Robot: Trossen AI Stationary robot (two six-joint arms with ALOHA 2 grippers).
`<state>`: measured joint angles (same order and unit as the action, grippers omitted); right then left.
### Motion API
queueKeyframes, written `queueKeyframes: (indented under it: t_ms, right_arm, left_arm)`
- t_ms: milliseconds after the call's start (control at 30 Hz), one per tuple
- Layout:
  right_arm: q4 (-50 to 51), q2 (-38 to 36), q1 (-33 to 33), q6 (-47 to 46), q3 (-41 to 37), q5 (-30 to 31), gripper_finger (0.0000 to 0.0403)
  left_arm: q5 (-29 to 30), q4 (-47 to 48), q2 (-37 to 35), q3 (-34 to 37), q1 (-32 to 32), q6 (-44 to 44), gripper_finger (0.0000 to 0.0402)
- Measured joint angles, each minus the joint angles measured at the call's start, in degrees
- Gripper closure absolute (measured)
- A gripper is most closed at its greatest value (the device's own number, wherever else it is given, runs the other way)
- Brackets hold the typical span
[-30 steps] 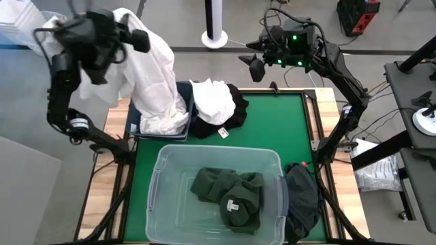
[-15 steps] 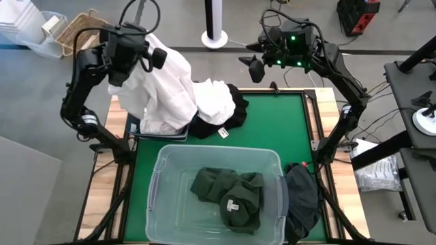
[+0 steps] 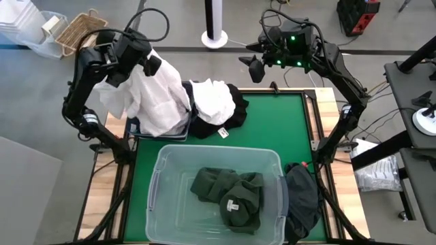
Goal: Sort clothes
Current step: Put the white shirt into the blue laundry bin
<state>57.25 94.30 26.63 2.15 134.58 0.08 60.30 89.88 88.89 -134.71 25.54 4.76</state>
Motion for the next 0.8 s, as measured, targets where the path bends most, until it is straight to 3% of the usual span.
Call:
queueKeyframes:
  t_ms: [300,467,800]
  right_arm:
    - [0.05,0.00,0.02,-0.19,0.00,0.00,0.0149]
    - [1.91,0.00,0.00,-0.22,0.00,-0.01,0.0154]
    - [5.68,0.00,0.00,-0.81,-0.02,0.00,0.0155]
  left_arm:
    - [-16.12,0.15,4.91,0.61,1.10,-4.08,0.0401]
    - [-18.77,0.12,9.48,0.61,1.62,-6.71,0.0401]
    - [-29.44,0.10,14.68,0.61,4.15,-10.28,0.0401]
